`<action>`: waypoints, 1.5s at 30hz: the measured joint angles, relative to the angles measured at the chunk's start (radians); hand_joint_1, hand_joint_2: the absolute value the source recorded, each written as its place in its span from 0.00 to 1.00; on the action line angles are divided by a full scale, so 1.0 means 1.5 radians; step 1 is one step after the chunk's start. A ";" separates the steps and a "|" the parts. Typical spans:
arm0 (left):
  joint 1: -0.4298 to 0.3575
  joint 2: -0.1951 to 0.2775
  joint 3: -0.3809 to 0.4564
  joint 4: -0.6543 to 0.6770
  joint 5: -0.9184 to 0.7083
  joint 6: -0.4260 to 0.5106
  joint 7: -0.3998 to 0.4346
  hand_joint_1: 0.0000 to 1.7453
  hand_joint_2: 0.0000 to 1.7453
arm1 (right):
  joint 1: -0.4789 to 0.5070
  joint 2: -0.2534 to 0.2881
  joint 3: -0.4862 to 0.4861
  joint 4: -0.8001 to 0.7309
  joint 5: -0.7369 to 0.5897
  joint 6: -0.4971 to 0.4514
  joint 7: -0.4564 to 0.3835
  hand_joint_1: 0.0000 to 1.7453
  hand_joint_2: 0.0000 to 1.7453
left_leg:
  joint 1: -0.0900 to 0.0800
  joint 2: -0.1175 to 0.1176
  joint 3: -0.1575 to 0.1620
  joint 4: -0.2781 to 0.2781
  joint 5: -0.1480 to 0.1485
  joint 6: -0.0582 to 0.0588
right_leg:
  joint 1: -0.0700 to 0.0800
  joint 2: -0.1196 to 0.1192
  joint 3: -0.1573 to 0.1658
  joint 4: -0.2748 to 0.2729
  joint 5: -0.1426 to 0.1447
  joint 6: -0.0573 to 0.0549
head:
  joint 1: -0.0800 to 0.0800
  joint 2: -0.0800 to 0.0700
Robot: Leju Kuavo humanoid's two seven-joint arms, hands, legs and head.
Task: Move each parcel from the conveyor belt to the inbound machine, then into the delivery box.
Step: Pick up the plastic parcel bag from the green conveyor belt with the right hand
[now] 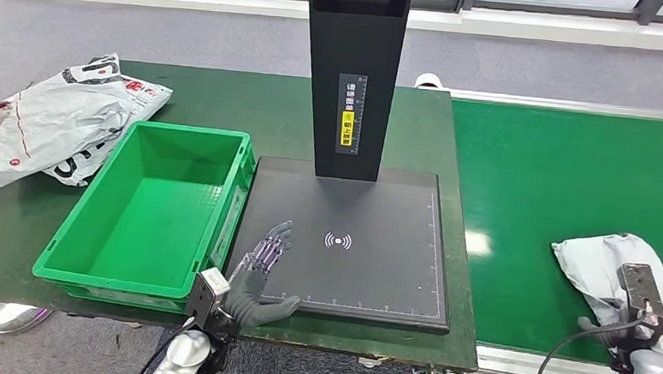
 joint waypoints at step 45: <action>0.014 -0.017 0.034 -0.017 -0.015 0.017 0.009 0.00 1.00 | -0.050 0.104 0.016 -0.270 -0.286 0.027 -0.122 1.00 1.00 | 0.000 -0.001 -0.002 0.000 0.001 0.000 | 0.000 -0.001 -0.001 0.000 0.000 0.000 | 0.000 0.000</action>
